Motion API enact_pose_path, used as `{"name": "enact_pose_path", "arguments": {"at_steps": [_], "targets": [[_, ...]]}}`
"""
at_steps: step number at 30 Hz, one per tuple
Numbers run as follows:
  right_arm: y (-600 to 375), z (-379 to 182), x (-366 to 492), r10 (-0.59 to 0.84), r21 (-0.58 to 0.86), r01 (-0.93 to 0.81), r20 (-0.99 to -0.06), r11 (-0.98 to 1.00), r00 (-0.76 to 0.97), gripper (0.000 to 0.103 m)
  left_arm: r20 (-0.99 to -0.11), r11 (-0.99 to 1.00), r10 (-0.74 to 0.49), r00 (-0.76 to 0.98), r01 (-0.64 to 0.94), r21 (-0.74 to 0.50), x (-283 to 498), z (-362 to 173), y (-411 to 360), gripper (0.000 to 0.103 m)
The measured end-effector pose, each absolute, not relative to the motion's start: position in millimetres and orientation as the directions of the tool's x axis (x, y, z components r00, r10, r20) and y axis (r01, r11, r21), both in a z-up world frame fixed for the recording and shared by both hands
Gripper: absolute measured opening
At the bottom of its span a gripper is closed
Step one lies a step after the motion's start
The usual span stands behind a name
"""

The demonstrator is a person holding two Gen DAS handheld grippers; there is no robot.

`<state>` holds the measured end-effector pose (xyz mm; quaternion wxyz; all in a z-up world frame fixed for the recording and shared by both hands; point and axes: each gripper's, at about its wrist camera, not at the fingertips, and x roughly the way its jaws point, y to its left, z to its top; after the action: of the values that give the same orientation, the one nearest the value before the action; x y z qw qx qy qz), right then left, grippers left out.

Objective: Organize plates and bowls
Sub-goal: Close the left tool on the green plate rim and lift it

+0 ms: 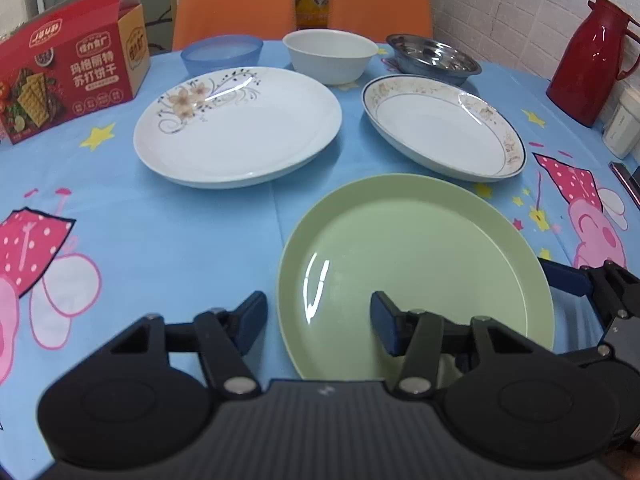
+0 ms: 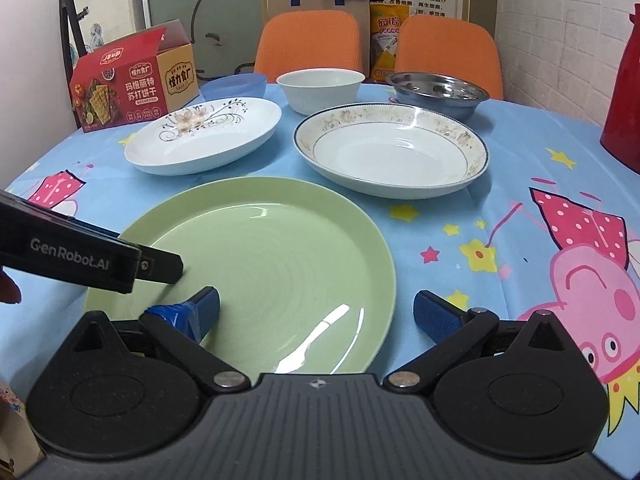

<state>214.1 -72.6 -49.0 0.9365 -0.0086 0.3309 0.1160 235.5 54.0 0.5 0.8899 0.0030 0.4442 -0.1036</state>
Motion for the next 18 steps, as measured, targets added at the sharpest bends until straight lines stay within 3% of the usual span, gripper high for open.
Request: {"name": "enact_pose_path", "arguments": {"at_steps": [3,6,11,18], "targets": [[-65.7,-55.6,204.7,0.231,0.048,-0.248,-0.569,0.968,0.790,0.089,-0.782,0.980,-0.172,0.600,0.183,-0.075,232.8,0.0,52.4,0.048],[-64.9,-53.8,205.2,0.220,0.055,-0.230,-0.567,0.972,0.794,0.087,-0.787,0.982,-0.165,0.594,0.174,-0.075,232.2,2.8,51.3,0.038],[-57.3,-39.1,194.4,0.234,0.088,-0.221,-0.527,0.971,0.817,0.087,-0.754,0.988,-0.138,0.642,0.147,-0.056,221.1,21.6,60.7,0.038],[-19.9,-32.6,193.3,0.334,0.144,-0.304,-0.513,0.942,0.791,0.087,-0.784,0.997,-0.078,0.616,0.027,-0.078,202.8,15.3,114.4,0.038]]}}
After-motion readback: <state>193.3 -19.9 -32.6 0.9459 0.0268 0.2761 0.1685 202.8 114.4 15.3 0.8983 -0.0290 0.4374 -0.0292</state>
